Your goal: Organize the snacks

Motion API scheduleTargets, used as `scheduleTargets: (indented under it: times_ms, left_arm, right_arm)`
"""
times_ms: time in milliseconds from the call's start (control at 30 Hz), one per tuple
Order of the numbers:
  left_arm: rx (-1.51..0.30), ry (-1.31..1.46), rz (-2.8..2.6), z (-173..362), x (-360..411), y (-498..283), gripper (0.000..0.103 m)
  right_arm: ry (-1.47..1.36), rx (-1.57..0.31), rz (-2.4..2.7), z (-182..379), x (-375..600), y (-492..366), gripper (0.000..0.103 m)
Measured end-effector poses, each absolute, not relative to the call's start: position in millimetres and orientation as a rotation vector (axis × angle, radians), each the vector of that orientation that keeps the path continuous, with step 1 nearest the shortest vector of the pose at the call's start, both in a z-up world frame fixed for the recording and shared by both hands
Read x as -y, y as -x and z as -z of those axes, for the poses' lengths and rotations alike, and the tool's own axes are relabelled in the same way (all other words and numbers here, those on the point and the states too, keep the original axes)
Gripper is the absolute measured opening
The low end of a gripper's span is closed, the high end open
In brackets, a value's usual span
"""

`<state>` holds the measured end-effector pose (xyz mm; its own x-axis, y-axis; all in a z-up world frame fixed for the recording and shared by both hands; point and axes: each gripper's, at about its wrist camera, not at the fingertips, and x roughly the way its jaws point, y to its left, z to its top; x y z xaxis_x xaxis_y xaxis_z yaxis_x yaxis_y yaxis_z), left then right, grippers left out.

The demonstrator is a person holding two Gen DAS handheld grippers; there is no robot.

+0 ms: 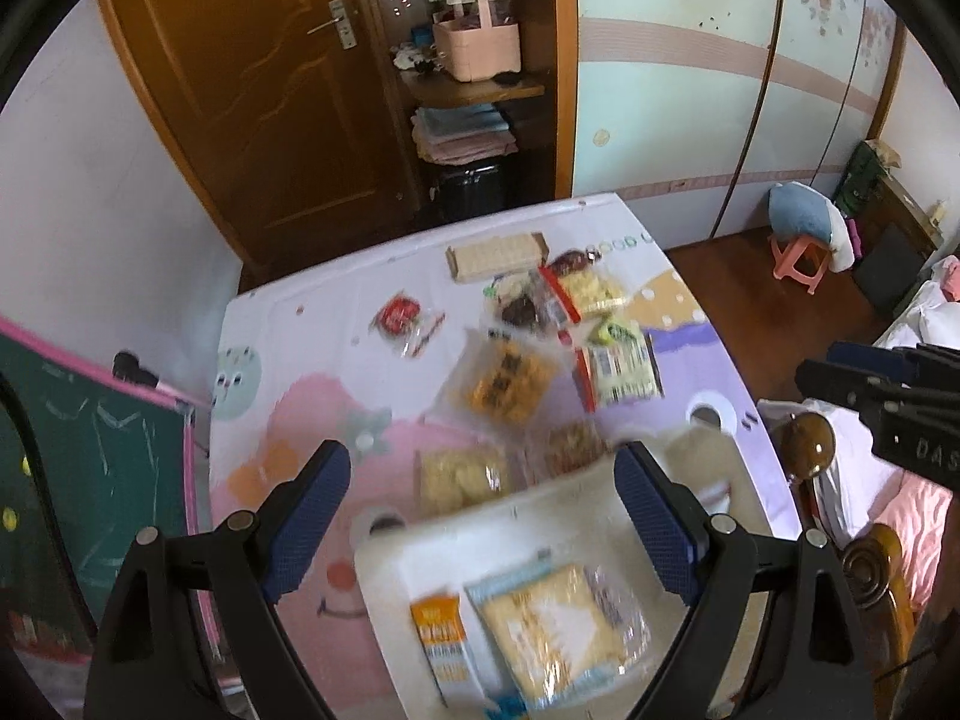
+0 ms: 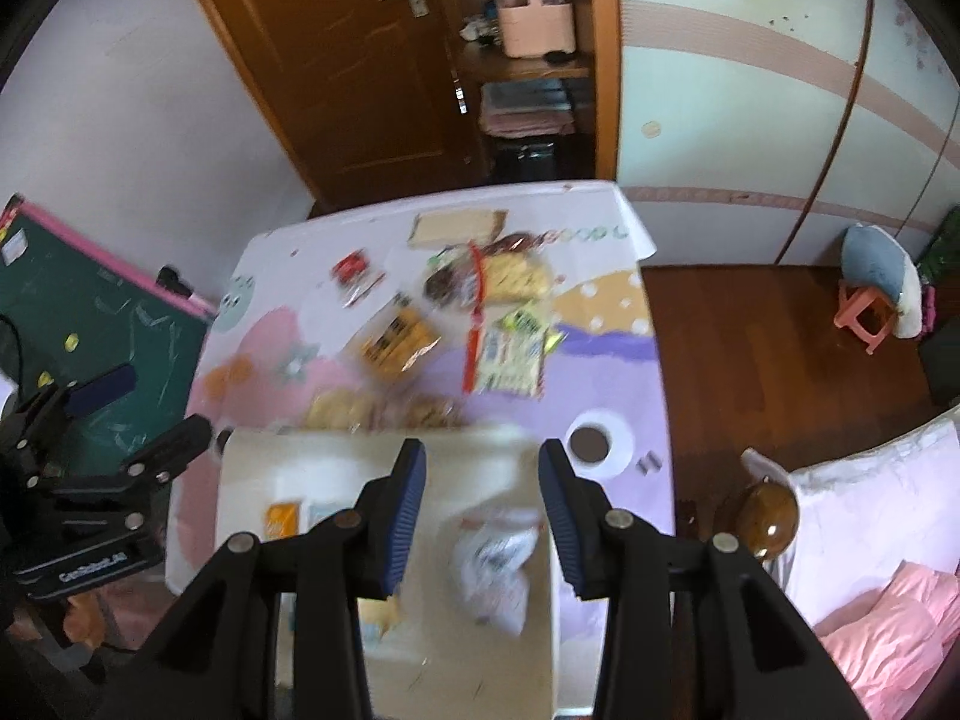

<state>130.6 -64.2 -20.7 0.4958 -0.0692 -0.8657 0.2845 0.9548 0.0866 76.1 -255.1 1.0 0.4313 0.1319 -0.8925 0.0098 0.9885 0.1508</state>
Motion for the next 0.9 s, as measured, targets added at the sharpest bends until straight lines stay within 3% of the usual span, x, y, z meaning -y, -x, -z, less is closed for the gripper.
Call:
scheduleTargets:
  times_ms: [200,433,700,900]
  left_arm:
    - [-1.078,-0.205,0.276,44,73,-193,0.090]
    - [-1.204,-0.246,0.323,115,91,-251,0.090]
    - [-1.374,-0.260,0.355,197,103,-283,0.090]
    - [-1.436,-0.264,0.372,225,111,-292,0.090]
  right_arm:
    - [-0.184,-1.137,-0.051,18,277,-134,0.039]
    - [-0.237,-1.264,-0.070,89,287,-197,0.039]
    - [-0.309,-1.471,-0.116,183,285,-225,0.039]
    - [-0.336,-1.543,-0.154,212,277,-228,0.039]
